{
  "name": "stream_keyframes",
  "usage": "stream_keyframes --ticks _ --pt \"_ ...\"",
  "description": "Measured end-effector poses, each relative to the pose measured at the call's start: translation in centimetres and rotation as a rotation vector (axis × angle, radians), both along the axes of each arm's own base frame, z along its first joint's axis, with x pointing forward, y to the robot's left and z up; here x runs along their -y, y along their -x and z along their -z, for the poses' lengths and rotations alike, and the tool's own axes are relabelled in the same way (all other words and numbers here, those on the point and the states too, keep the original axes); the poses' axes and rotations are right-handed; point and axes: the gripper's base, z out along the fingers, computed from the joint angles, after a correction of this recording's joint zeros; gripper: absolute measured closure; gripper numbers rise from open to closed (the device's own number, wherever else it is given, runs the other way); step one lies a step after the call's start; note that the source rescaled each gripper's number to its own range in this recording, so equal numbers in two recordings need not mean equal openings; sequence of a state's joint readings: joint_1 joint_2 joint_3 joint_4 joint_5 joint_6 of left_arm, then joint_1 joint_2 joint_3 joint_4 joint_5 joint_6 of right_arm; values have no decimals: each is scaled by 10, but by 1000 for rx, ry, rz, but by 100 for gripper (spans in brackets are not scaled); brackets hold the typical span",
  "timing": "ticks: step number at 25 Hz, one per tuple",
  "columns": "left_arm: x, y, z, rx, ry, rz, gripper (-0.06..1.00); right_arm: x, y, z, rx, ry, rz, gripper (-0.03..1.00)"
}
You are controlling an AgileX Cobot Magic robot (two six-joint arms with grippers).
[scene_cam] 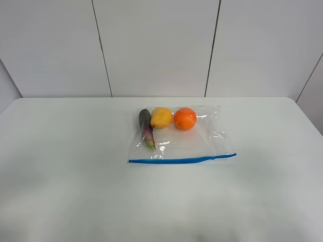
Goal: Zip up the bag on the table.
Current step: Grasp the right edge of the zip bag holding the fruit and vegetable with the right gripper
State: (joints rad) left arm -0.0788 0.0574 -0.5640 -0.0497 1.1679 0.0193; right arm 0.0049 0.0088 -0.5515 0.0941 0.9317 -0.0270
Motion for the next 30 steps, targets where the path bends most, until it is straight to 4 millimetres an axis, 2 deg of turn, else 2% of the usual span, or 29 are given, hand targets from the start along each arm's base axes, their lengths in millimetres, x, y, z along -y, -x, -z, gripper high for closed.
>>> stream_keyframes --ticks 4,12,20,30 --pt "0 0 0 0 0 0 -6 0 -19 -8 -21 -11 7 24" --pt "0 0 0 0 0 0 -6 -1 -84 -12 -121 -52 15 24" --pt "0 0 0 0 0 0 -6 -2 -141 6 -255 -112 32 24" --pt "0 0 0 0 0 0 -6 -4 -192 32 -331 -256 90 24"
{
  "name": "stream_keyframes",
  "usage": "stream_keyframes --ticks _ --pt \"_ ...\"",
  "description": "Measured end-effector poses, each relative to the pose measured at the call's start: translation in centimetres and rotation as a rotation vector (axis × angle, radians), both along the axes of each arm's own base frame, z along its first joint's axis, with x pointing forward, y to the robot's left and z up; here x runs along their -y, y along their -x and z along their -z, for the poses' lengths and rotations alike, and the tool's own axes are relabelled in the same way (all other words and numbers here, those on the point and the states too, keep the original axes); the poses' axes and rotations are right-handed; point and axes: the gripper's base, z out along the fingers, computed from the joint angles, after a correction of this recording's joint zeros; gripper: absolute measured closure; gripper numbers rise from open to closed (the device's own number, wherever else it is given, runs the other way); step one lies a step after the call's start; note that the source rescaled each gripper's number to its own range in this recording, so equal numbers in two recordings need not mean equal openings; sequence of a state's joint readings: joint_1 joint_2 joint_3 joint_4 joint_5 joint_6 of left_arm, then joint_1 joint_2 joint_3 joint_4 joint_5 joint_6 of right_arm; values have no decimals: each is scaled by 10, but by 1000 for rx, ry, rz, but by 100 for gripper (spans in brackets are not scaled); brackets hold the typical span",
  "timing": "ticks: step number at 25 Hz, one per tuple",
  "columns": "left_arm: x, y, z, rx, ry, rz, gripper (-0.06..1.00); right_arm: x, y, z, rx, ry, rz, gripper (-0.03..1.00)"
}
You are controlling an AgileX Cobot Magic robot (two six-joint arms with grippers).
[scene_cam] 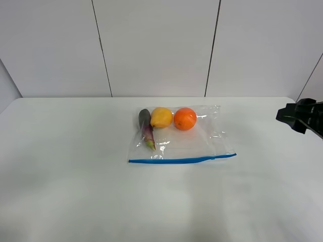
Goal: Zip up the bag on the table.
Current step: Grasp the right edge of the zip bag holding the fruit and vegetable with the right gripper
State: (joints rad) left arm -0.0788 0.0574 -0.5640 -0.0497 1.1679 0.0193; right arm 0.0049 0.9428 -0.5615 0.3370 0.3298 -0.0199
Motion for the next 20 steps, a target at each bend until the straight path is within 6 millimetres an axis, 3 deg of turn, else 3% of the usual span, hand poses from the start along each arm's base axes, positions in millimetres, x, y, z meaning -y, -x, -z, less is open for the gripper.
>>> stream_keyframes --ticks 12,20 --pt "0 0 0 0 -2 1 -6 1 -37 50 -195 -16 37 24" --pt "0 0 0 0 -2 1 -6 1 -55 81 -295 -135 140 24"
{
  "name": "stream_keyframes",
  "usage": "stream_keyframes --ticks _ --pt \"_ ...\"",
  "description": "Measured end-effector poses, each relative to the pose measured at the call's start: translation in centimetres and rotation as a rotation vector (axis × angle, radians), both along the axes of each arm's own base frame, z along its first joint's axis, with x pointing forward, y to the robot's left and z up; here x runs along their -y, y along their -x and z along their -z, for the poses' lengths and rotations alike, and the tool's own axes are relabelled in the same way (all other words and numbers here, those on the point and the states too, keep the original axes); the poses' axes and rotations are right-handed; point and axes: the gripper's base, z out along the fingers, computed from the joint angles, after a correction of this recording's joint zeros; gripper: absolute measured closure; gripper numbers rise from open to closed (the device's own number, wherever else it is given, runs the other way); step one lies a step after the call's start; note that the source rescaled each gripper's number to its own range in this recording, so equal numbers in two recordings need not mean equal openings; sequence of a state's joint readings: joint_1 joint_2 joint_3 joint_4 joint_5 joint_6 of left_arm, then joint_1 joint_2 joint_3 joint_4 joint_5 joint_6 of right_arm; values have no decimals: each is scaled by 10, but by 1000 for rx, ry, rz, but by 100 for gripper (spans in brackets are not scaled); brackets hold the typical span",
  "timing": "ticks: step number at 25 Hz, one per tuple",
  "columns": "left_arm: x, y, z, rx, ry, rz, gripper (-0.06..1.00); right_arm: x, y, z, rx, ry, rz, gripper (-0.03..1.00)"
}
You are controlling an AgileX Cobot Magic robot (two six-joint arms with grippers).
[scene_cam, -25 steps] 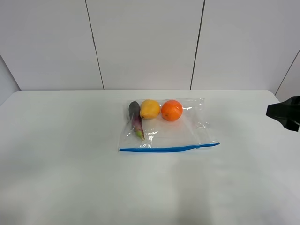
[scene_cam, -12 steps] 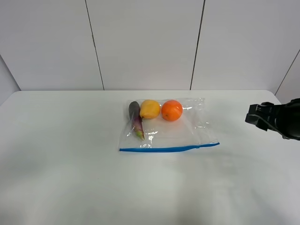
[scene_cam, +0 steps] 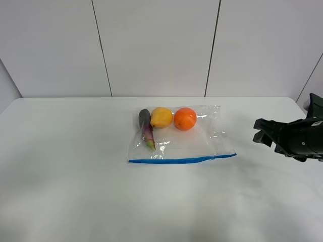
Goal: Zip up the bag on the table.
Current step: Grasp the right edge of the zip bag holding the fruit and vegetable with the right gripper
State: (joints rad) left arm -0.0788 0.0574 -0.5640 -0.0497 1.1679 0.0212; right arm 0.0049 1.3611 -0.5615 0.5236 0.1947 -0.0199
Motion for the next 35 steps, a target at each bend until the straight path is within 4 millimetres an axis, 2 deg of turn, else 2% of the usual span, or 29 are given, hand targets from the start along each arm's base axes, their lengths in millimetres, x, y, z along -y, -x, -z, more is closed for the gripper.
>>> stream_keyframes --ticks 10,25,35 --pt "0 0 0 0 -1 1 -6 0 -15 31 -117 -22 31 24" --pt "0 0 0 0 -2 2 -6 -11 -61 50 -231 -113 -41 26" --pt "0 0 0 1 -4 3 -6 -14 -64 75 -292 -152 -49 28"
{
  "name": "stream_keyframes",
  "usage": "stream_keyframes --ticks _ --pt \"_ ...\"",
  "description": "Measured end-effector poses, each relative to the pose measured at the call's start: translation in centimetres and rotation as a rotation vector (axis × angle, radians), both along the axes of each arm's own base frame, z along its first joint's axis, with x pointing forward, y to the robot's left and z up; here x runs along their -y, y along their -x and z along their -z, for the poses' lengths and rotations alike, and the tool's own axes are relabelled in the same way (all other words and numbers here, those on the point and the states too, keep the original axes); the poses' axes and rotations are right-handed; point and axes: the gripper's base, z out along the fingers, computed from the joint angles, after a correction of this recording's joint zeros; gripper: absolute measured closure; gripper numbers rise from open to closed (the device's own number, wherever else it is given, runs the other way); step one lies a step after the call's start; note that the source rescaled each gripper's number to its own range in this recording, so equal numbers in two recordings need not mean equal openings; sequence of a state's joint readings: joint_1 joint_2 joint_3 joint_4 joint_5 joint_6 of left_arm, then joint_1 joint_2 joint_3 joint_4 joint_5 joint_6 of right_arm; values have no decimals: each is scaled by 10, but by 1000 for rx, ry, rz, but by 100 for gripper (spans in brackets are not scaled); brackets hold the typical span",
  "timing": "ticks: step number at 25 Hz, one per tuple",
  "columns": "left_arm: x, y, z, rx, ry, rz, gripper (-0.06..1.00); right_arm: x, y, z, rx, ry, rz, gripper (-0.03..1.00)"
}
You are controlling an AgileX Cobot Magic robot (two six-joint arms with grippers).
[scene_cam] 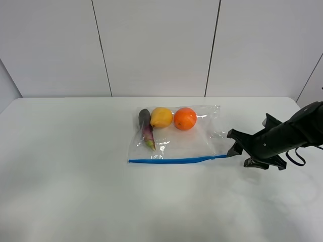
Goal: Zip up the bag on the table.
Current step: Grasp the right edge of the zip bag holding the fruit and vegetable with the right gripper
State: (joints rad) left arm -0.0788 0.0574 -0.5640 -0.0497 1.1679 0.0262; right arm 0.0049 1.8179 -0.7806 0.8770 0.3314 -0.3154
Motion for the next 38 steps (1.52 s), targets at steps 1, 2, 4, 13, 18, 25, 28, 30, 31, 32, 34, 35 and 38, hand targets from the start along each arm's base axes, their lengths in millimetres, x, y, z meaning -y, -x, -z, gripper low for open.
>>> stream_keyframes --ticks 1,2,4,13,18,25,28,30,31,32,34,35,38 --pt "0 0 0 0 0 0 -6 0 0 2 0 0 -12 28" --pt "0 0 0 0 0 0 -6 -1 -1 4 0 -3 -16 28" --pt "0 0 0 0 0 0 -6 -2 -4 7 7 -7 -43 28" --pt "0 0 0 0 0 0 -6 -8 -20 17 61 -51 -118 28" --pt "0 0 0 0 0 0 -6 -9 -22 17 80 -53 -117 29" --pt "0 0 0 0 0 0 -6 -8 -22 27 60 -52 -116 46" --pt "0 0 0 0 0 0 -6 -8 -24 28 72 -50 -107 47" --pt "0 0 0 0 0 0 -6 -8 -25 27 86 -49 -100 47" --pt "0 0 0 0 0 0 -6 -8 -25 28 90 -49 -99 48" --pt "0 0 0 0 0 0 -6 -8 -26 28 99 -48 -102 49" --pt "0 0 0 0 0 0 -6 -7 -27 29 108 -46 -99 56" --pt "0 0 0 0 0 0 -6 -7 -27 28 112 -44 -98 63" --pt "0 0 0 0 0 0 -6 -7 -28 28 118 -44 -99 82"
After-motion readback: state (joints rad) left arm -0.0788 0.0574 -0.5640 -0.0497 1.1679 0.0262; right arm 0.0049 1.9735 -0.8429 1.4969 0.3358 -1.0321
